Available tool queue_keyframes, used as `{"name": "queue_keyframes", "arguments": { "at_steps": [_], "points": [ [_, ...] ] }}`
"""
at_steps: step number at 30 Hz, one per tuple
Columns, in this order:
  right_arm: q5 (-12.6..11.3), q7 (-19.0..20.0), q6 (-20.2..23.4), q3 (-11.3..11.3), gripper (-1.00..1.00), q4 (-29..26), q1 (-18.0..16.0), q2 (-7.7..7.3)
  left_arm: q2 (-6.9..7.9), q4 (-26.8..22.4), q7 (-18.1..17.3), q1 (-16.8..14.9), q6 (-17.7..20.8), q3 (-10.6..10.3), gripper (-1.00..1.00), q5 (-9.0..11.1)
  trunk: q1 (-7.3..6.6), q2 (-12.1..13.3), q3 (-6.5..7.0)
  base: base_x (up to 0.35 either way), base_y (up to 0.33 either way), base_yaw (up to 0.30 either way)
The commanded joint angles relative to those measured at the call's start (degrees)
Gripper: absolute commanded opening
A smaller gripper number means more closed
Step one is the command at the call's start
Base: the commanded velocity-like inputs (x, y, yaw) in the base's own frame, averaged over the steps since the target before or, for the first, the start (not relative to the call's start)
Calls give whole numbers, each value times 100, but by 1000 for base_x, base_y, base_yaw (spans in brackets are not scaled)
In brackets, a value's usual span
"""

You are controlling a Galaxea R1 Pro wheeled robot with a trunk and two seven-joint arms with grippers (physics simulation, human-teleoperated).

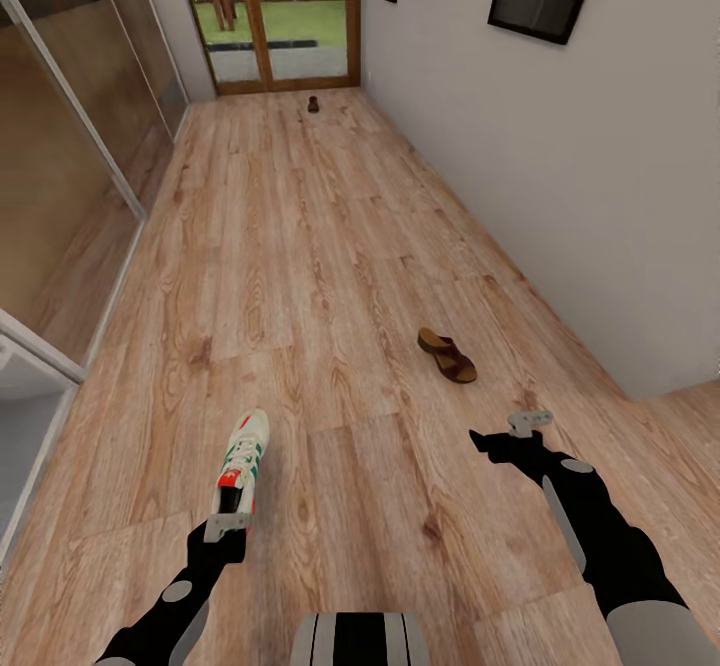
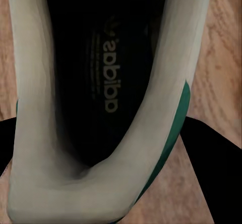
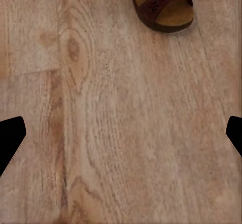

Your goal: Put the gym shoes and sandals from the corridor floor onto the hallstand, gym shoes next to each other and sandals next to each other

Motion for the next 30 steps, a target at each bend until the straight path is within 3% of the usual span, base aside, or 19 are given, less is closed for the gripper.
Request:
{"name": "queue_keyframes", "arguments": {
  "at_steps": [1, 20, 27, 30],
  "points": [
    [2, 30, 32, -11, 100, -10, -1, 3, -3, 5, 2, -2, -19, 9, -100, -6, -23, 40, 20, 0, 0, 0],
    [3, 24, 6, -18, 100, 4, -1, 23, -26, -237, 42, 24, -10, 19, -100, -6, -441, 802, 520, 0, 0, 0],
    [27, 16, -344, -33, 100, 6, 21, -16, -10, -242, 42, 25, -15, 46, -100, 33, -594, 1083, 708, 0, 0, -56],
    [155, 14, -529, -33, 100, 12, 223, -32, -6, -247, 58, 25, -18, 52, -100, 39, -660, 1203, 789, 0, 0, -76]
  ]
}}
